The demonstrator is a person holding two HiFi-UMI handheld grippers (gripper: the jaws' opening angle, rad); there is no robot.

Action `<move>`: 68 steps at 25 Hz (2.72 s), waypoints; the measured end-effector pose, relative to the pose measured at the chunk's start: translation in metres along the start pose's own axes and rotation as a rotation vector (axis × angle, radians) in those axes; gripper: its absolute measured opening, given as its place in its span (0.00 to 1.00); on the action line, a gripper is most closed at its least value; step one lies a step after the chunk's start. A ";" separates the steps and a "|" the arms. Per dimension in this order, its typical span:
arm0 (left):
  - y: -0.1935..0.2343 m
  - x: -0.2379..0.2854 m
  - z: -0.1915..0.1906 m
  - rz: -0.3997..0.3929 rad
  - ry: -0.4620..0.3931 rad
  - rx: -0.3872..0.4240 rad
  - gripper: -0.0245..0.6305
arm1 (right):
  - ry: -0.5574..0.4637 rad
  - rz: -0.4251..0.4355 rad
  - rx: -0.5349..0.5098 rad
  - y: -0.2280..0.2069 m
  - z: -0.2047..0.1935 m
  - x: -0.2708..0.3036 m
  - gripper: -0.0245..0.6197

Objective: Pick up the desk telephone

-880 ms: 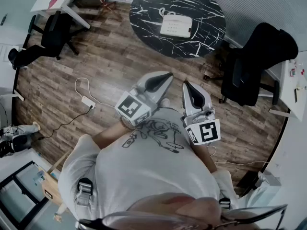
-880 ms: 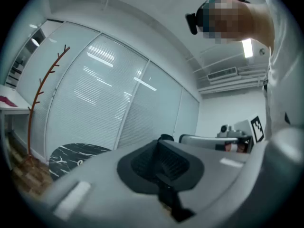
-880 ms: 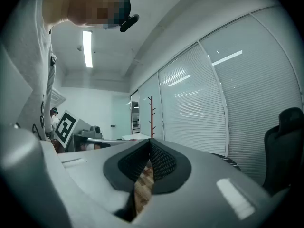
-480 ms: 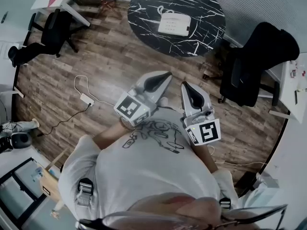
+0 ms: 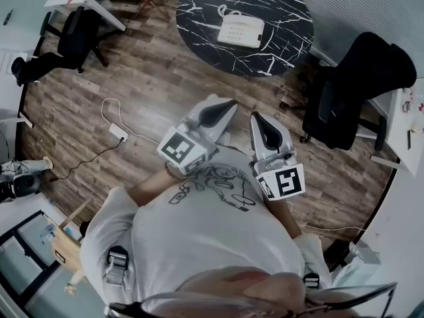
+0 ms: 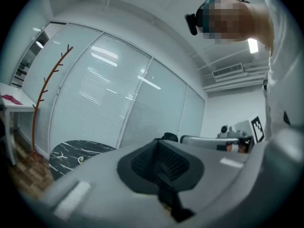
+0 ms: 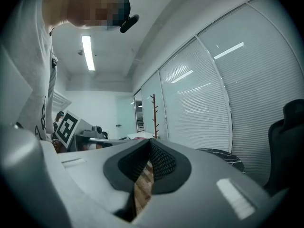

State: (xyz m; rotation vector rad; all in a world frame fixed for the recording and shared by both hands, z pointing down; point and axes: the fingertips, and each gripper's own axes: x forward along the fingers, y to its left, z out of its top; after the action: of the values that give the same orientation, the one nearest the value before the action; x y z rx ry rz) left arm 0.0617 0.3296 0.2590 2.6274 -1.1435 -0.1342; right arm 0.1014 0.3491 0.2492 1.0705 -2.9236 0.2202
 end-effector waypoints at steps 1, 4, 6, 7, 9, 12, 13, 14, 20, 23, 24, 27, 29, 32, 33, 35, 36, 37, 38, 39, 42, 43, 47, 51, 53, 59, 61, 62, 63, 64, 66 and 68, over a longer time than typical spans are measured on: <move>0.003 0.002 0.000 0.004 0.000 0.001 0.04 | 0.002 0.002 -0.002 -0.002 0.000 0.002 0.05; 0.011 0.009 0.001 0.015 -0.001 0.003 0.04 | 0.004 0.005 -0.004 -0.010 -0.001 0.008 0.05; 0.018 0.014 0.002 0.021 -0.001 0.003 0.04 | 0.002 0.006 -0.004 -0.016 -0.002 0.014 0.05; 0.021 0.018 0.003 0.023 -0.002 0.002 0.04 | 0.002 0.007 -0.005 -0.019 -0.002 0.017 0.05; 0.030 0.025 0.005 0.025 -0.005 0.001 0.04 | 0.002 0.008 -0.007 -0.028 0.000 0.026 0.05; 0.046 0.037 0.010 0.021 -0.004 0.001 0.04 | 0.003 0.007 -0.011 -0.041 0.003 0.042 0.05; 0.052 0.042 0.012 0.021 -0.004 0.000 0.04 | 0.005 0.006 -0.013 -0.046 0.004 0.048 0.05; 0.059 0.047 0.013 0.021 -0.005 -0.001 0.04 | 0.007 0.005 -0.014 -0.051 0.004 0.055 0.05; 0.107 0.079 0.021 0.015 0.007 -0.013 0.04 | 0.019 -0.002 -0.008 -0.085 0.006 0.102 0.05; 0.135 0.097 0.026 0.010 0.016 -0.018 0.04 | 0.028 -0.007 -0.006 -0.104 0.007 0.130 0.05; 0.145 0.103 0.028 0.008 0.016 -0.020 0.04 | 0.031 -0.011 -0.005 -0.111 0.008 0.139 0.05; 0.175 0.121 0.037 -0.002 0.019 -0.028 0.04 | 0.039 -0.019 -0.004 -0.129 0.012 0.170 0.05; 0.196 0.133 0.044 -0.007 0.025 -0.033 0.04 | 0.044 -0.023 -0.005 -0.142 0.016 0.192 0.05; 0.226 0.150 0.054 -0.015 0.029 -0.033 0.04 | 0.047 -0.030 -0.010 -0.159 0.022 0.223 0.05; 0.236 0.154 0.057 -0.018 0.029 -0.033 0.04 | 0.047 -0.033 -0.012 -0.165 0.024 0.233 0.05; 0.254 0.160 0.062 -0.022 0.028 -0.035 0.04 | 0.045 -0.039 -0.013 -0.174 0.026 0.252 0.05; 0.262 0.162 0.065 -0.023 0.027 -0.036 0.04 | 0.045 -0.042 -0.015 -0.178 0.028 0.261 0.05; 0.270 0.165 0.068 -0.024 0.027 -0.036 0.04 | 0.044 -0.045 -0.017 -0.182 0.029 0.269 0.05; 0.278 0.167 0.070 -0.026 0.027 -0.035 0.04 | 0.043 -0.047 -0.020 -0.185 0.031 0.277 0.05; 0.286 0.169 0.071 -0.027 0.029 -0.035 0.04 | 0.042 -0.049 -0.022 -0.188 0.032 0.285 0.05; 0.306 0.174 0.076 -0.033 0.032 -0.035 0.04 | 0.043 -0.053 -0.025 -0.195 0.033 0.307 0.05; 0.311 0.176 0.077 -0.037 0.032 -0.034 0.04 | 0.045 -0.054 -0.026 -0.196 0.034 0.314 0.05; 0.327 0.181 0.080 -0.058 0.035 -0.030 0.04 | 0.053 -0.061 -0.026 -0.202 0.033 0.332 0.05; 0.340 0.188 0.076 -0.063 0.065 -0.040 0.06 | 0.066 -0.071 -0.029 -0.210 0.031 0.346 0.05; 0.345 0.192 0.069 -0.079 0.086 -0.039 0.08 | 0.078 -0.076 -0.028 -0.215 0.027 0.350 0.05; 0.357 0.201 0.049 -0.080 0.121 -0.046 0.10 | 0.114 -0.096 -0.015 -0.233 0.007 0.352 0.08; 0.361 0.206 0.040 -0.069 0.139 -0.054 0.12 | 0.131 -0.098 -0.016 -0.241 -0.001 0.351 0.09; 0.362 0.209 0.035 -0.064 0.152 -0.058 0.13 | 0.139 -0.100 -0.013 -0.245 -0.006 0.351 0.10; 0.364 0.211 0.030 -0.058 0.164 -0.061 0.14 | 0.147 -0.102 -0.009 -0.250 -0.010 0.350 0.11; 0.366 0.214 0.026 -0.053 0.175 -0.066 0.15 | 0.157 -0.103 -0.004 -0.254 -0.014 0.350 0.11; 0.371 0.220 0.017 -0.038 0.190 -0.077 0.16 | 0.175 -0.103 0.003 -0.263 -0.023 0.350 0.13; 0.378 0.227 0.007 -0.024 0.201 -0.085 0.19 | 0.193 -0.104 0.006 -0.273 -0.033 0.348 0.14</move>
State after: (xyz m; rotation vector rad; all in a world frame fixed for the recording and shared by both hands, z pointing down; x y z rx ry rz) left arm -0.0504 -0.0832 0.3641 2.5138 -1.0164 0.0730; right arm 0.0101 -0.0759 0.3398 1.1294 -2.6915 0.3113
